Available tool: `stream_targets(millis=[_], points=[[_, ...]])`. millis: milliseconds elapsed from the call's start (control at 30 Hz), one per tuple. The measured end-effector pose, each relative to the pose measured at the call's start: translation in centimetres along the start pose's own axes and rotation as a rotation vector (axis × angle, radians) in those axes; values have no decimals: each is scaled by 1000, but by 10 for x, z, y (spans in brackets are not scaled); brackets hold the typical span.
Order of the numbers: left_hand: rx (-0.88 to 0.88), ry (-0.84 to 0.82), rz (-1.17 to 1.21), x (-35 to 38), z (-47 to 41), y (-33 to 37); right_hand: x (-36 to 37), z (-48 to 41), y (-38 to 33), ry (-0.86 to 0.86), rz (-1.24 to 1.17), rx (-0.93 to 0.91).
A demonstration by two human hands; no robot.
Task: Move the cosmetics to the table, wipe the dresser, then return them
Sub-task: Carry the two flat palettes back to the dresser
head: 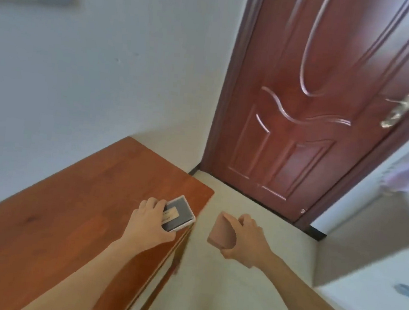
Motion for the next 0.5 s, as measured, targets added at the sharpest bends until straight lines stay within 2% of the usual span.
stream_targets(millis=[267, 500], points=[[328, -140, 31, 78, -7, 168, 4, 146, 150, 103, -170, 409], [542, -258, 46, 183, 43, 322, 26, 308, 283, 128, -159, 752]])
Point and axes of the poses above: each hand's wrist, its own z-axis away from the middle knuckle, its own x-axis out of the palm, y = z × x, the point moved 2 cm from there along -z, towards the middle knuckle, and after that the axes turned 7 degrees about x, right-handed, at the moved point
